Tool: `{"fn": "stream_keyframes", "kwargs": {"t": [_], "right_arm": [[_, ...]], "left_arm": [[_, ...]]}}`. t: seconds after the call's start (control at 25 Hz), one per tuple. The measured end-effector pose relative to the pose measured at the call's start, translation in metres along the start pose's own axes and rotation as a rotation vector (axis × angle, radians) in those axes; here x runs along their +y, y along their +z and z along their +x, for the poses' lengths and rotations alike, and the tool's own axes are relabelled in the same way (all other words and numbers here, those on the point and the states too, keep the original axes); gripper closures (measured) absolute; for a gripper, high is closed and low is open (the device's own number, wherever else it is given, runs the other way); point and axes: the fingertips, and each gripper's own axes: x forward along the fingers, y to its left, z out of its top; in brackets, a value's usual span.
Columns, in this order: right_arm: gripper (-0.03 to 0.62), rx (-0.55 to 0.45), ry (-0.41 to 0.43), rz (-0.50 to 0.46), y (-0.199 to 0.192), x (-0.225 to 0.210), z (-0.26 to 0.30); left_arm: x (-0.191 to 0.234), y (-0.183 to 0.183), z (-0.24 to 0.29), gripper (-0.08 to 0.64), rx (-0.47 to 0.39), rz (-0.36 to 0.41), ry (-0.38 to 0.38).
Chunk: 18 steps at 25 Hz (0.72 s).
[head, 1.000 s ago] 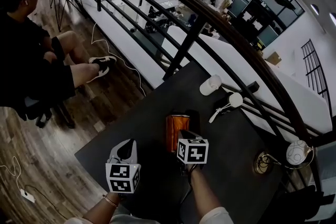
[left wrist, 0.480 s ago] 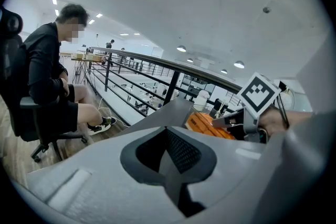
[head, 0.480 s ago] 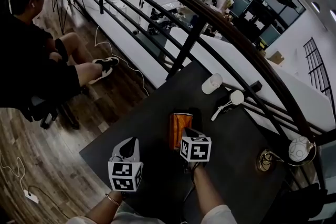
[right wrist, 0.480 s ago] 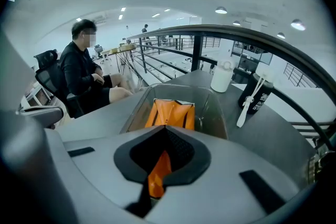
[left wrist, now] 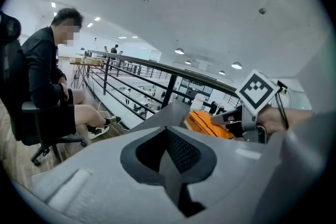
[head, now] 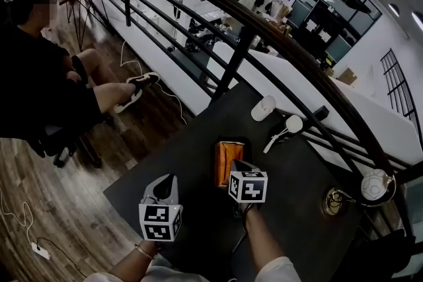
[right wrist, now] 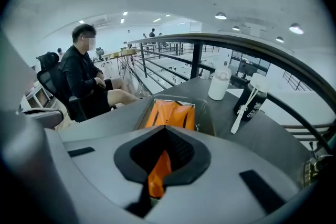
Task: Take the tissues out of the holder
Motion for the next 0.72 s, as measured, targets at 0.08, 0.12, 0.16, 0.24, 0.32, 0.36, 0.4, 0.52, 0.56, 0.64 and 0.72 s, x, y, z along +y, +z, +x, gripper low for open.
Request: {"fn": "stream_keyframes", "kwargs": {"t": [0.08,0.12,0.16,0.24,0.32,0.36,0.4,0.52,0.56,0.64,0.72], "right_arm": [[0.583,-0.009,-0.003,-0.004,0.003,-0.002,-0.006],[0.583,-0.015,-0.003,-0.004,0.006,-0.002,-0.008],[0.583,-0.021,-0.004,-0.004,0.008,-0.003,-0.011],[0.583,-0.035,-0.006,-0.005,0.012,-0.003,-0.016],[0.583,-0.048,-0.008,-0.008,0.016,-0.004,-0.022],[0.583,-0.054,-0.009,-0.009,0.018,-0.004,-0.025],[0.583,-0.06,-0.011,-0.01,0.02,-0.004,-0.029],[0.583,-0.077,-0.017,-0.01,0.026,-0.004,-0.038],[0.583,-0.082,-0.019,-0.009,0.028,-0.004,-0.041],[0.583,-0.093,-0.02,-0.008,0.03,-0.002,-0.047],[0.583,-0.104,-0.024,-0.004,0.032,-0.001,-0.053]], "left_arm": [[-0.005,0.002,-0.003,0.552,-0.004,0.002,-0.006],[-0.007,0.003,-0.004,0.552,-0.006,0.003,-0.008],[-0.009,0.004,-0.005,0.552,-0.009,0.004,-0.01],[-0.011,0.005,-0.008,0.552,-0.014,0.006,-0.013],[-0.015,0.007,-0.012,0.552,-0.019,0.009,-0.017],[-0.016,0.008,-0.014,0.552,-0.021,0.011,-0.019],[-0.018,0.009,-0.016,0.552,-0.023,0.014,-0.021],[-0.021,0.013,-0.021,0.552,-0.03,0.022,-0.028],[-0.022,0.013,-0.023,0.552,-0.032,0.023,-0.029],[-0.024,0.014,-0.028,0.552,-0.036,0.027,-0.034],[-0.027,0.015,-0.031,0.552,-0.039,0.034,-0.041]]}}
